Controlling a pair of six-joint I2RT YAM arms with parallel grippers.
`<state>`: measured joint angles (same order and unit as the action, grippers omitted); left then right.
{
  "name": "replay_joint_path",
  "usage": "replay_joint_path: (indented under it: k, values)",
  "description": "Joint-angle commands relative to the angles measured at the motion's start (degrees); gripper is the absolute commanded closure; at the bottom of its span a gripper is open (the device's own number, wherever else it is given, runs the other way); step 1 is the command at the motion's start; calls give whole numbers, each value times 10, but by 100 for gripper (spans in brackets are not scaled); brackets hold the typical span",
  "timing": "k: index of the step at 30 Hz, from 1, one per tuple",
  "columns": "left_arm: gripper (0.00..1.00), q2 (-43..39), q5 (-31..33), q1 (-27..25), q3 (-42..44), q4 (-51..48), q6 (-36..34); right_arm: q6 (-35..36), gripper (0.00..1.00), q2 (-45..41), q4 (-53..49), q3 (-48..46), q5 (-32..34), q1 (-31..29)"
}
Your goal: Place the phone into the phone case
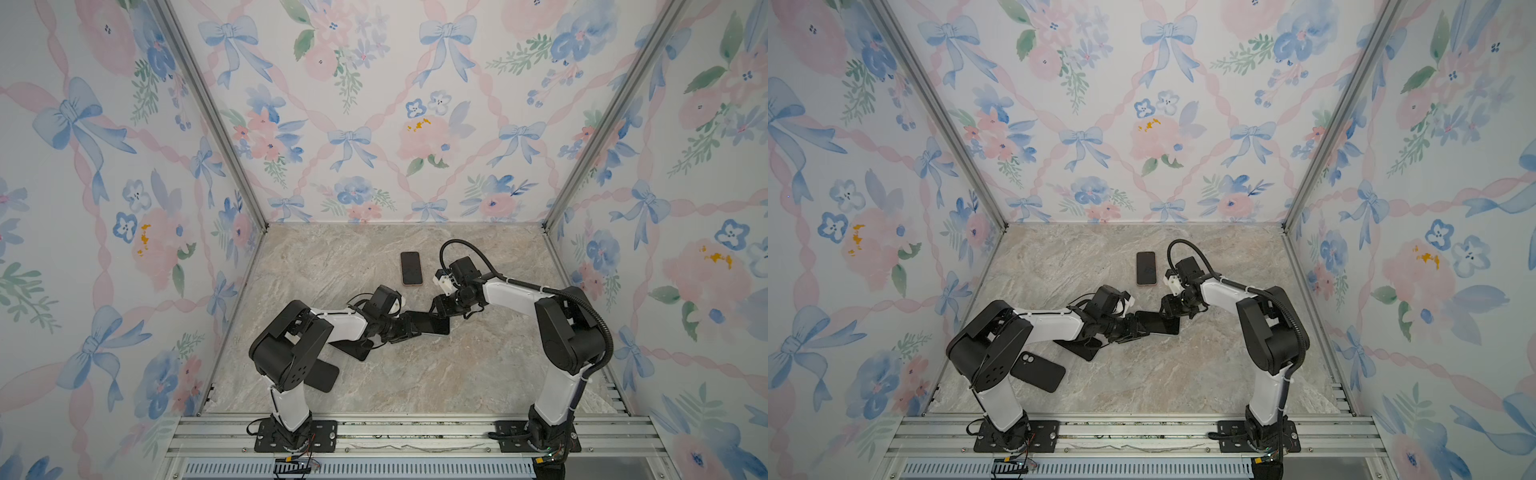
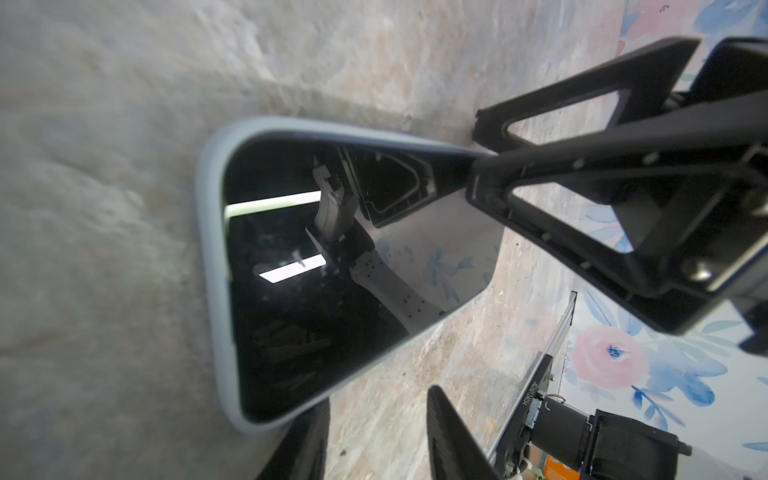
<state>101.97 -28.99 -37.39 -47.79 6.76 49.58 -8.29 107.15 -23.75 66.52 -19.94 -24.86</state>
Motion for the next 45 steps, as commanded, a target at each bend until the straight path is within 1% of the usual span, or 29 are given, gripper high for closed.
replay_joint_path:
  k: [1,13,25,32,39,45]
  values:
    - [59,9,6,4,11,-7,-8,0,44,-20,-31,-9,-12,-6]
    - [59,8,6,6,11,-4,-5,-13,49,-55,-35,-42,-15,-28]
    - [60,34,-17,6,-16,7,4,-23,53,-91,-24,-95,-4,-48]
    - [60,54,-26,5,-46,10,3,-38,56,-99,-18,-115,-1,-62]
    - [61,83,-33,7,-73,7,-4,-76,60,-120,-4,-138,17,-66]
    - [61,103,-38,9,-94,4,-12,-109,60,-142,19,-160,35,-71]
